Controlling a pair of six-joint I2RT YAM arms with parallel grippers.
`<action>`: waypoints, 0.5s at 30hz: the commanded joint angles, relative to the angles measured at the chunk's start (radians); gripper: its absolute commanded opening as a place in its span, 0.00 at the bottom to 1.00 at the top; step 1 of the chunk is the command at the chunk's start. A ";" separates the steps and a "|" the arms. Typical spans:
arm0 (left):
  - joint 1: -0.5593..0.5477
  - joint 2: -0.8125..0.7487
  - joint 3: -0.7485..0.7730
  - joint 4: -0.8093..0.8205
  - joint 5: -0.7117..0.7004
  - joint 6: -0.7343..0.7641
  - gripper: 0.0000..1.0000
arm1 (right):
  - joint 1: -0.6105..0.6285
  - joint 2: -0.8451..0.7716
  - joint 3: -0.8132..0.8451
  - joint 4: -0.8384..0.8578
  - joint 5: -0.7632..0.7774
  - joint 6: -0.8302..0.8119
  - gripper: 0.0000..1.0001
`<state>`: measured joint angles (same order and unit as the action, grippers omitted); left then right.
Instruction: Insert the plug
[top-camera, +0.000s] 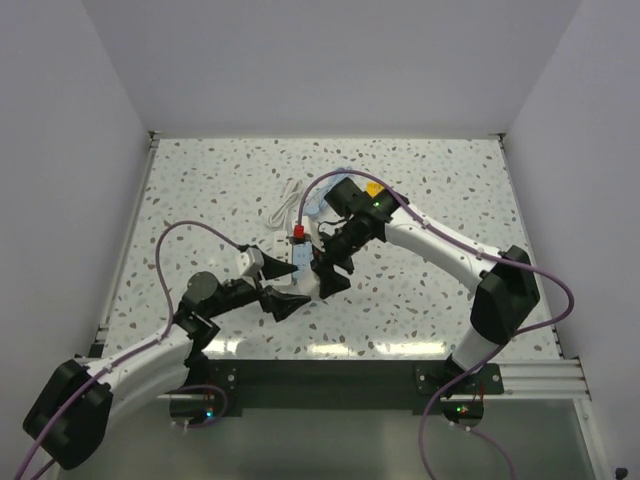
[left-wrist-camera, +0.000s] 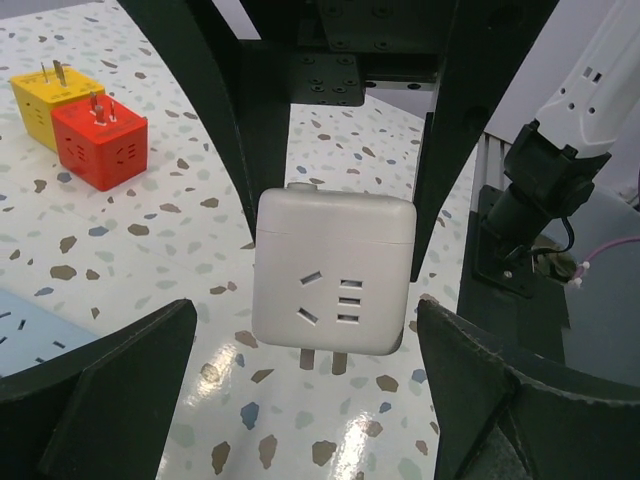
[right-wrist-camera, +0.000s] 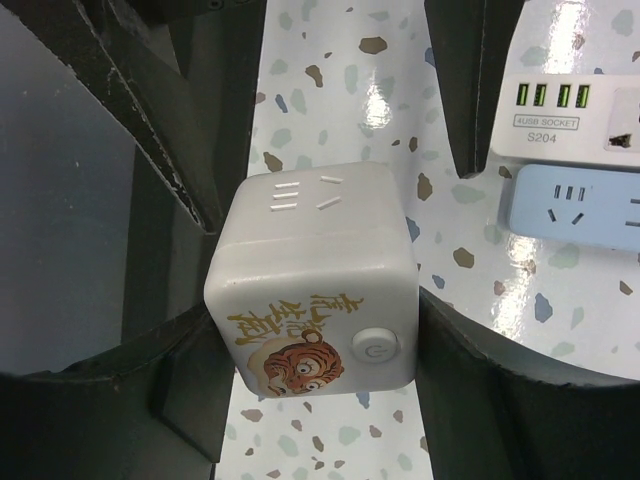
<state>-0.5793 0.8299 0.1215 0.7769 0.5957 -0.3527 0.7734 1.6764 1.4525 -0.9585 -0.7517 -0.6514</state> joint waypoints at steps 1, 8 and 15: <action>-0.031 0.028 0.063 -0.004 -0.042 0.058 0.97 | 0.000 -0.038 0.008 -0.008 -0.041 -0.014 0.00; -0.099 0.100 0.102 -0.019 -0.071 0.106 0.83 | 0.001 -0.032 0.012 -0.011 -0.041 -0.014 0.00; -0.111 0.094 0.084 0.004 -0.027 0.121 0.18 | 0.001 -0.044 0.006 -0.006 -0.037 -0.014 0.00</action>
<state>-0.6834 0.9314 0.1879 0.7509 0.5430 -0.2684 0.7734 1.6764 1.4525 -0.9634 -0.7517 -0.6609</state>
